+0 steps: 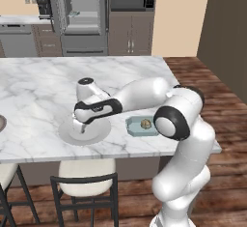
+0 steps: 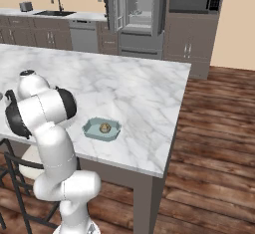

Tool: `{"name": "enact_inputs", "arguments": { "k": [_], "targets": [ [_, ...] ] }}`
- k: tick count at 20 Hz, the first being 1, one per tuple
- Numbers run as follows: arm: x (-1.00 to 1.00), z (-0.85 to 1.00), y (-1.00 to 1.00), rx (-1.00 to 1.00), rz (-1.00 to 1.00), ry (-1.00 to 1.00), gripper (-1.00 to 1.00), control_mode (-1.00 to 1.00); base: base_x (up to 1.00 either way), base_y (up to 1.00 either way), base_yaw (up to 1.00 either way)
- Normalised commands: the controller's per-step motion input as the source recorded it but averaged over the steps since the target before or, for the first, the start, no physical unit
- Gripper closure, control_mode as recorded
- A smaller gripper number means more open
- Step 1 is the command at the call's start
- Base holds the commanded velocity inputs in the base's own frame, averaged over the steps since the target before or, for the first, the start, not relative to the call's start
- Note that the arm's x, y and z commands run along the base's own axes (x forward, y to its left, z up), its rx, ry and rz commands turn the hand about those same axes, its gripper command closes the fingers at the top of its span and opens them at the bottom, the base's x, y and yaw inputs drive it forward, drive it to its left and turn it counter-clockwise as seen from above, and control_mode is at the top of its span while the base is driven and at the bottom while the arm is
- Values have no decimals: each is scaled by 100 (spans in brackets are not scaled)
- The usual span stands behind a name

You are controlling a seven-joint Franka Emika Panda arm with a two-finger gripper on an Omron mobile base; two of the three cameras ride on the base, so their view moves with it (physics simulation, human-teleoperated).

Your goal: Place two dumplings into each of the tupperware containers and then place the containers in the fridge.

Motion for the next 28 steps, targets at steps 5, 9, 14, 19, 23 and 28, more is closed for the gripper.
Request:
{"name": "enact_inputs", "arguments": {
  "k": [5, 9, 14, 19, 23, 28],
  "targets": [
    [81, 0, 0, 0, 0, 0, -100, -100, 0, 0, 0],
    [54, -29, 8, 0, 0, 0, -100, -100, 0, 0, 0],
    [19, -47, 33, 0, 0, 6, -100, -100, 0, 0, 0],
    [18, -34, 21, 0, 0, 3, -100, -100, 0, 0, 0],
    [13, -27, -8, 0, 0, 0, -100, -100, 0, 0, 0],
    [-4, -37, -17, 0, 0, 0, -100, -100, 0, 0, 0]
  ]
}}
